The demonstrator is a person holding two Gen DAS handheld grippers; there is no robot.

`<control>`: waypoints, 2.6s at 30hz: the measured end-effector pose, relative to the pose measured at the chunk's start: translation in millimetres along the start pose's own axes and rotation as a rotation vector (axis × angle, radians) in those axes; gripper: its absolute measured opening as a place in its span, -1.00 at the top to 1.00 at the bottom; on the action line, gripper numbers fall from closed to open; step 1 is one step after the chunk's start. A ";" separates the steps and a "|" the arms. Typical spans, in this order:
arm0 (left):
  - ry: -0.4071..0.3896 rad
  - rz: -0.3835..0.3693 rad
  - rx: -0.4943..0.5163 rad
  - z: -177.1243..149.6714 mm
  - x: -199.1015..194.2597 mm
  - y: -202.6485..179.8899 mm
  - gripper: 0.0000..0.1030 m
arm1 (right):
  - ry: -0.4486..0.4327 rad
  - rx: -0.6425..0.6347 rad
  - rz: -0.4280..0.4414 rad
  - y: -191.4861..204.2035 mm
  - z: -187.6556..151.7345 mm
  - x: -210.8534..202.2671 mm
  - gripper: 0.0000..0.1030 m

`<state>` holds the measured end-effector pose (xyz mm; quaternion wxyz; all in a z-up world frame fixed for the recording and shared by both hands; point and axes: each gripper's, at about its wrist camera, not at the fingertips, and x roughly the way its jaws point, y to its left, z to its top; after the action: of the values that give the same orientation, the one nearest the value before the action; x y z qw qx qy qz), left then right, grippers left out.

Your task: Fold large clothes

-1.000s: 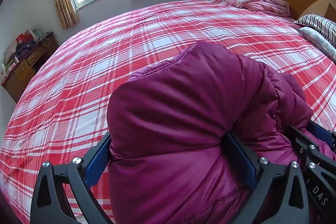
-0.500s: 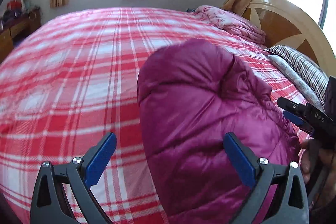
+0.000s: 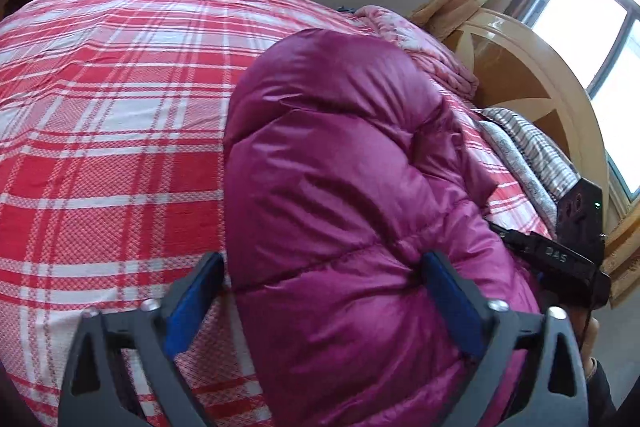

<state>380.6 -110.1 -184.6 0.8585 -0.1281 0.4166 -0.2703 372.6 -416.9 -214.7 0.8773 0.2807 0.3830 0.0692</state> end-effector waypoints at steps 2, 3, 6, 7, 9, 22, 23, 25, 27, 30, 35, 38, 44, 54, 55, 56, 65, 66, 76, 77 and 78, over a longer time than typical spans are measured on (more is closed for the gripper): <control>0.003 0.008 0.045 -1.6 -6.4 -13.3 -0.35 | -0.018 -0.015 -0.009 6.7 -3.4 -5.0 0.44; 0.005 0.027 0.073 -2.0 -9.8 -20.3 -0.22 | -0.031 -0.027 -0.019 11.7 -6.7 -9.1 0.47; 0.022 0.090 0.116 -3.6 -21.4 -33.9 0.10 | -0.062 -0.048 -0.044 26.9 -13.8 -18.7 0.55; 0.024 0.097 0.106 -3.3 -27.3 -34.9 0.16 | -0.072 -0.047 -0.039 32.4 -16.5 -22.9 0.57; 0.011 0.106 0.110 -4.3 -45.0 -37.7 0.30 | -0.086 -0.048 -0.029 42.7 -20.5 -27.3 0.58; -0.112 0.294 0.131 -21.5 -148.4 8.2 0.30 | -0.056 -0.172 0.113 164.0 -47.2 -5.8 0.60; -0.121 0.306 0.122 -23.3 -157.1 15.1 0.31 | -0.049 -0.180 0.123 172.1 -48.7 -0.8 0.60; -0.140 0.329 0.108 -26.3 -172.1 26.5 0.31 | -0.035 -0.197 0.145 189.0 -53.5 7.7 0.60; -0.157 0.355 0.096 -28.2 -185.8 35.5 0.31 | -0.022 -0.215 0.166 206.9 -58.5 16.8 0.60; -0.179 0.395 0.083 -32.9 -202.8 47.7 0.31 | 0.001 -0.240 0.192 231.8 -64.7 32.3 0.60; -0.203 0.441 0.052 -40.1 -226.3 70.6 0.31 | 0.045 -0.290 0.229 270.7 -71.0 58.4 0.60; -0.216 0.467 0.023 -44.4 -239.5 86.5 0.32 | 0.069 -0.328 0.244 293.5 -72.5 73.4 0.60; -0.235 0.513 -0.029 -53.1 -261.2 116.1 0.31 | 0.116 -0.380 0.269 330.0 -77.6 103.1 0.60; -0.230 0.561 -0.088 -65.0 -276.2 152.4 0.31 | 0.178 -0.426 0.283 362.4 -90.2 139.8 0.60; -0.226 0.566 -0.092 -66.5 -276.1 154.5 0.31 | 0.186 -0.429 0.282 364.5 -91.6 144.6 0.60; -0.223 0.564 -0.099 -68.0 -276.7 158.7 0.31 | 0.189 -0.431 0.280 366.5 -92.1 146.7 0.60; -0.174 0.595 -0.140 -76.2 -262.5 177.8 0.12 | 0.236 -0.423 0.221 355.3 -102.8 170.9 0.57; -0.164 0.607 -0.145 -77.9 -259.2 180.5 0.04 | 0.239 -0.418 0.218 353.1 -103.2 172.9 0.57; -0.181 0.620 -0.172 -79.3 -275.5 170.9 -0.06 | 0.186 -0.405 0.152 341.5 -106.1 155.2 0.09; -0.186 0.624 -0.169 -79.5 -278.4 169.1 -0.07 | 0.175 -0.407 0.149 341.6 -105.9 151.4 -0.03; -0.193 0.630 -0.166 -79.9 -281.3 168.3 -0.08 | 0.164 -0.409 0.149 341.6 -106.1 146.4 -0.09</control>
<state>235.5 189.0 -127.3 0.9218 -0.0874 0.3733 0.0566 431.2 -36.6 -179.3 0.8742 0.1182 0.4094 0.2328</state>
